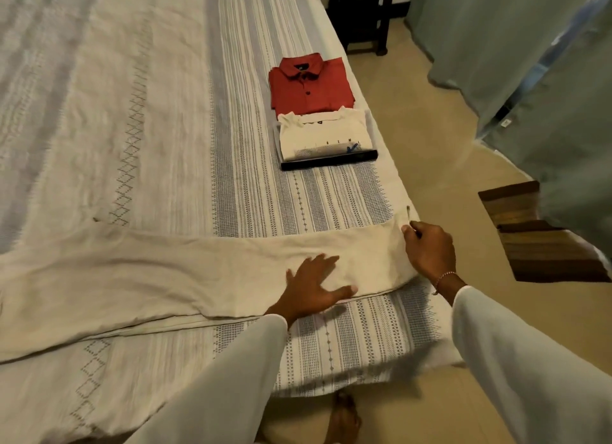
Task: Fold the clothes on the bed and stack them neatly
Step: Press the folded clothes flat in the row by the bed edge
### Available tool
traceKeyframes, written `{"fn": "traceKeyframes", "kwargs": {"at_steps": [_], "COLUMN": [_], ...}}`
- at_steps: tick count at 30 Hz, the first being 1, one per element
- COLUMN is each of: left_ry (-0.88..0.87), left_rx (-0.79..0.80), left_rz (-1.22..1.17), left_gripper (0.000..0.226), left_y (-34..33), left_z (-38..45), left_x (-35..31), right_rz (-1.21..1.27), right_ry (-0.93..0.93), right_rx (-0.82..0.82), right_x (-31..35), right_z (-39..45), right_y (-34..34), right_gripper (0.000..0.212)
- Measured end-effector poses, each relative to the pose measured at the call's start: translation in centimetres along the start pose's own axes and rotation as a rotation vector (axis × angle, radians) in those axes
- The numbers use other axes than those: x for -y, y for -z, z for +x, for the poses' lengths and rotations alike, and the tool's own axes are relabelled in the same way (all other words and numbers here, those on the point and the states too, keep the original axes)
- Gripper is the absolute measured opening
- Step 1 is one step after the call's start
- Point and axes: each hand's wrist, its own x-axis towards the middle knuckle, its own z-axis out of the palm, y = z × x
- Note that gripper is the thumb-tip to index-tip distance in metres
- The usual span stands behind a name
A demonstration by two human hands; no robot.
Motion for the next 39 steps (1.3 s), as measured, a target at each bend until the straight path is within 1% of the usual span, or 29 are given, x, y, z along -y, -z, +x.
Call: {"fn": "traceKeyframes", "kwargs": {"at_steps": [1, 2, 4, 5, 6, 7, 8, 9, 11, 12, 13, 15, 18, 21, 22, 23, 25, 27, 29, 31, 32, 33, 34, 35, 36, 37, 38, 39], "left_ry": [0.019, 0.043, 0.124, 0.143, 0.144, 0.148, 0.164, 0.187, 0.235, 0.257, 0.282, 0.319, 0.313, 0.27, 0.265, 0.255, 0.218, 0.188, 0.2, 0.236, 0.229, 0.207, 0.18, 0.152, 0.114, 0.064, 0.012, -0.032], "left_rx": [-0.049, -0.068, 0.002, 0.043, 0.06, 0.052, 0.012, -0.055, -0.165, -0.194, -0.215, -0.276, -0.382, -0.433, -0.443, -0.461, -0.5, -0.562, -0.645, -0.673, -0.668, -0.66, -0.661, -0.678, -0.707, -0.743, -0.77, -0.78], "left_rz": [-0.28, -0.56, -1.043, -1.199, -1.295, -1.35, -1.373, -1.366, -1.3, -1.271, -1.258, -1.248, -1.227, -1.156, -1.117, -1.067, -0.876, -0.64, -0.399, -0.154, -0.065, 0.005, 0.066, 0.121, 0.165, 0.231, 0.315, 0.389], "left_gripper": [0.104, 0.096, 0.069, 0.061, 0.056, 0.053, 0.05, 0.046, 0.039, 0.036, 0.035, 0.033, 0.032, 0.043, 0.044, 0.04, 0.03, 0.025, 0.03, 0.038, 0.041, 0.041, 0.039, 0.034, 0.029, 0.025, 0.023, 0.02], "left_y": [0.9, 1.6, 3.5, 4.4, 5.3, 6.1, 6.6, 7.1, 7.5, 7.5, 7.5, 7.5, 7.5, 7.8, 7.9, 8.0, 8.7, 9.2, 9.5, 9.8, 9.6, 9.8, 9.8, 10.1, 10.2, 10.3, 10.3, 10.3], "left_z": [-0.2, -0.3, -0.3, -0.4, -0.5, -0.6, -0.7, -1.0, -1.3, -1.4, -1.6, -2.0, -2.7, -3.3, -3.5, -3.6, -4.1, -4.4, -4.8, -5.5, -5.9, -6.4, -6.8, -7.3, -7.7, -8.2, -8.8, -9.5], "left_x": [-1.1, -2.2, -3.8, -4.1, -3.8, -3.0, -1.9, -0.1, 3.6, 5.3, 6.6, 8.8, 11.9, 15.7, 16.6, 17.1, 17.3, 17.3, 17.0, 17.1, 17.2, 17.8, 18.2, 18.7, 19.6, 20.2, 21.1, 21.9], "right_rz": [-0.038, -0.076, -0.072, -0.02, 0.08, 0.184, 0.266, 0.293, 0.236, 0.181, 0.112, -0.059, -0.326, -0.451, -0.466, -0.489, -0.539, -0.578, -0.594, -0.573, -0.512, -0.409, -0.293, -0.199, -0.139, -0.118, -0.127, -0.142], "right_ry": [0.04, 0.107, 0.261, 0.324, 0.371, 0.38, 0.373, 0.376, 0.383, 0.388, 0.41, 0.498, 0.576, 0.584, 0.586, 0.591, 0.581, 0.555, 0.534, 0.537, 0.519, 0.476, 0.404, 0.278, 0.109, -0.071, -0.204, -0.268], "right_rx": [-0.027, -0.042, 0.0, 0.056, 0.128, 0.211, 0.263, 0.256, 0.163, 0.13, 0.123, 0.135, 0.159, 0.186, 0.195, 0.21, 0.246, 0.261, 0.284, 0.298, 0.276, 0.202, 0.072, -0.05, -0.094, -0.058, 0.019, 0.095], "right_x": [2.1, 3.9, 7.7, 9.2, 10.4, 11.4, 11.8, 12.2, 11.5, 10.9, 10.1, 9.2, 9.4, 10.8, 11.1, 11.3, 11.5, 11.8, 11.7, 11.8, 11.8, 12.3, 12.4, 12.3, 12.2, 11.8, 11.2, 10.7], "right_z": [-1.1, -2.4, -5.2, -6.4, -7.4, -8.1, -8.6, -9.0, -9.0, -9.0, -8.9, -9.0, -9.4, -10.4, -10.7, -11.0, -11.4, -12.0, -12.1, -11.5, -11.2, -11.1, -10.8, -10.4, -10.0, -9.4, -8.6, -7.8], "right_y": [0.0, -0.1, -1.4, -2.3, -3.4, -4.5, -5.4, -6.5, -8.6, -9.6, -10.7, -12.9, -15.6, -18.0, -18.4, -18.8, -19.8, -20.7, -21.2, -21.3, -20.8, -20.4, -19.7, -19.1, -18.4, -18.0, -17.7, -17.5], "right_gripper": [0.024, 0.023, 0.033, 0.034, 0.033, 0.031, 0.029, 0.028, 0.021, 0.018, 0.02, 0.036, 0.072, 0.102, 0.109, 0.114, 0.119, 0.118, 0.112, 0.098, 0.089, 0.08, 0.071, 0.062, 0.058, 0.058, 0.059, 0.059]}}
